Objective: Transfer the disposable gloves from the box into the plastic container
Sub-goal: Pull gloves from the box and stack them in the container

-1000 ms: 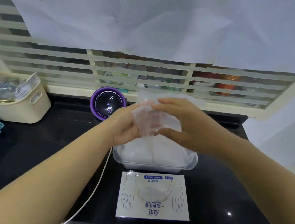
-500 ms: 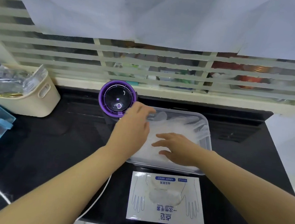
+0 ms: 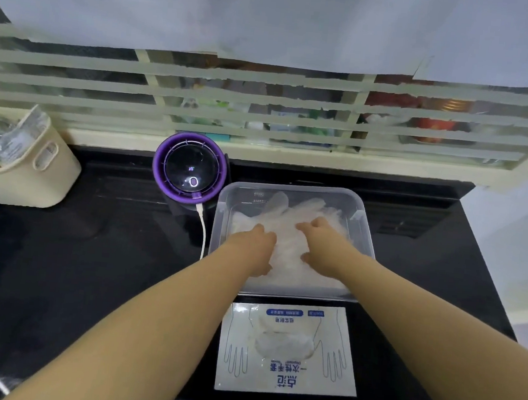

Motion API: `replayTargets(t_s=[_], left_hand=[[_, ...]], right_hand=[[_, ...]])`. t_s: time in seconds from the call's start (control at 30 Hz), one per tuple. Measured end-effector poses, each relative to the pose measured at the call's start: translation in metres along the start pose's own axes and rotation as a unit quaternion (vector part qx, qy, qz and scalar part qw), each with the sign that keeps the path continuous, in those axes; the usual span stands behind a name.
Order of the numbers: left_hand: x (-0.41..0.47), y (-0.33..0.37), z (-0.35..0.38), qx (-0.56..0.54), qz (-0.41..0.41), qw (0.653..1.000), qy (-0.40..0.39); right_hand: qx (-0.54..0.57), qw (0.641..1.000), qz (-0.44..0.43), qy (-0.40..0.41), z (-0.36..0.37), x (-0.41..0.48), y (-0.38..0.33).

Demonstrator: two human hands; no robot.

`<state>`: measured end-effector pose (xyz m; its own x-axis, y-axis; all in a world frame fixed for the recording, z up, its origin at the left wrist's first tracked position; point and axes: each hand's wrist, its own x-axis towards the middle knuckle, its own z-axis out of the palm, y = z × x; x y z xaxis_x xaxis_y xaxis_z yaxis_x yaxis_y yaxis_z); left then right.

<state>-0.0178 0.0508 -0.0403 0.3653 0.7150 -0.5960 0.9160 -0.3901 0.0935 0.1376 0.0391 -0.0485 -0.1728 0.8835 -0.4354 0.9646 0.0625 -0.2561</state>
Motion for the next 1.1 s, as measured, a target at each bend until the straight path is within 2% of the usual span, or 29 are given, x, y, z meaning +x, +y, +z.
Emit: replayTargets(t_s=[0.13,0.43,0.6,0.7,0.83,0.93,1.0,1.1], left_hand=[[-0.002,0.0,0.001,0.017,-0.029,0.999,-0.01],[0.004,0.023,0.021,0.123,-0.027,0.992,0.017],[0.004,0.031,0.011,0.1,-0.009,0.994,-0.04],[-0.002,0.031,-0.002,0.091,0.02,0.994,-0.05],[-0.023,0.025,-0.02,0.053,0.05,0.997,0.014],[-0.049,0.026,-0.026,-0.006,0.092,0.99,0.111],[-0.071,0.026,-0.019,-0.054,0.134,0.973,0.178],[-0.099,0.02,0.004,-0.109,0.217,0.935,0.257]], right_hand=[[-0.004,0.997,0.057,-0.045,0.008,0.003,0.002],[-0.076,0.984,0.098,-0.126,0.024,-0.002,0.026],[-0.043,0.988,0.066,-0.131,0.001,-0.022,0.029],[-0.069,0.991,0.026,-0.11,-0.022,-0.046,0.024],[-0.037,0.999,0.002,-0.014,-0.045,-0.08,0.016],[-0.013,0.995,-0.057,0.078,-0.051,-0.107,0.002],[0.014,0.99,-0.121,0.066,-0.044,-0.124,-0.01],[-0.002,0.985,-0.17,-0.018,-0.01,-0.136,-0.019]])
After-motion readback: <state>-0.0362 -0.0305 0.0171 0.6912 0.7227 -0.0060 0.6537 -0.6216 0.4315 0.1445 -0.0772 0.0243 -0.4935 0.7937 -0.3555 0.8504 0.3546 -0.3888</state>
